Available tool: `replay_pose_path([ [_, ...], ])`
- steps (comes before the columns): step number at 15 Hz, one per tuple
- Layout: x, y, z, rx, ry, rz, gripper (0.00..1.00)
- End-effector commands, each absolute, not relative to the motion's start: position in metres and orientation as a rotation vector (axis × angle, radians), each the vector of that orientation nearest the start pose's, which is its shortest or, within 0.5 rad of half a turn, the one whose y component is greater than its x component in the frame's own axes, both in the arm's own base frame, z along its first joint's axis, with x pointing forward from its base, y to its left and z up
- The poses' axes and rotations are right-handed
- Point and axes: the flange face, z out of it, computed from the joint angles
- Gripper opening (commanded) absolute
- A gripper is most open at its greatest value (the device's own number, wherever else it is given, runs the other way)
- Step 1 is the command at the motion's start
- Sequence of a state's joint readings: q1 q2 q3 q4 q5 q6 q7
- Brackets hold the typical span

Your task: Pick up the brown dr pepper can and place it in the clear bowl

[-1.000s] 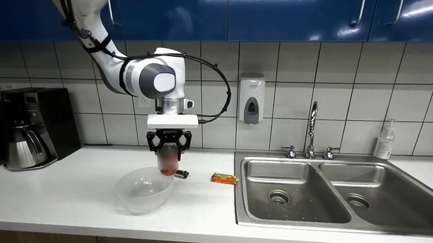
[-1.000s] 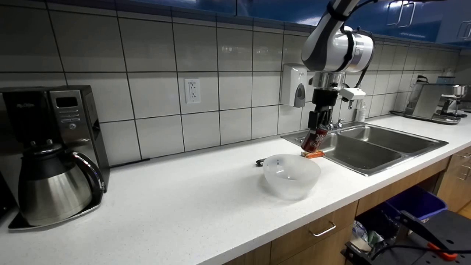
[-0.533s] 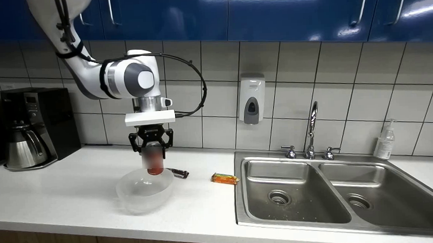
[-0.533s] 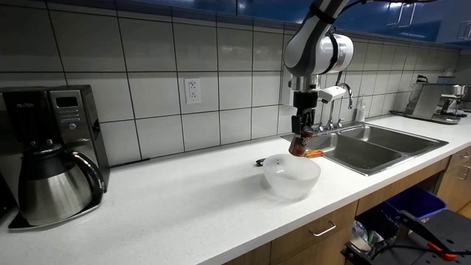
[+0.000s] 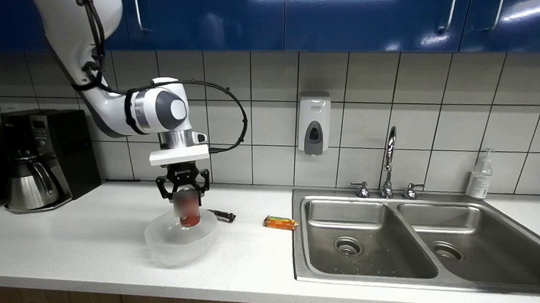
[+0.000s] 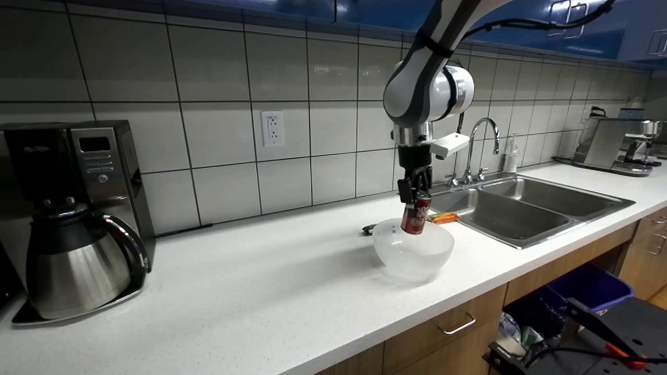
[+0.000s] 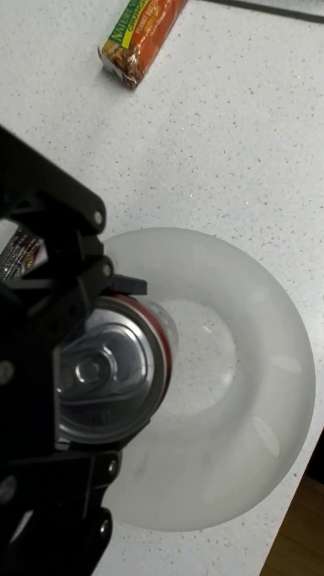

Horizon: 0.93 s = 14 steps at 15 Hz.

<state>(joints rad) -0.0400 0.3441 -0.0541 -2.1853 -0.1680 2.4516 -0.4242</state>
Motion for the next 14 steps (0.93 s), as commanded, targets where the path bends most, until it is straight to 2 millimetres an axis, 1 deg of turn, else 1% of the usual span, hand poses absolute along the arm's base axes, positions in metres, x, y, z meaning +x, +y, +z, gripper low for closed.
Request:
replay_pose_path([
  [1, 0.574, -0.054, 0.202, -3.162, -0.734, 0.288, 0.38],
  [5, 0.586, -0.049, 0.170, -3.163, -0.772, 0.392, 0.38],
  [8, 0.588, -0.040, 0.144, -3.177, -0.817, 0.485, 0.38],
  [11, 0.586, -0.030, 0.123, -3.184, -0.862, 0.565, 0.38],
  [12, 0.588, -0.028, 0.126, -3.189, -0.874, 0.583, 0.38],
  [14, 0.589, -0.025, 0.124, -3.192, -0.890, 0.610, 0.38],
])
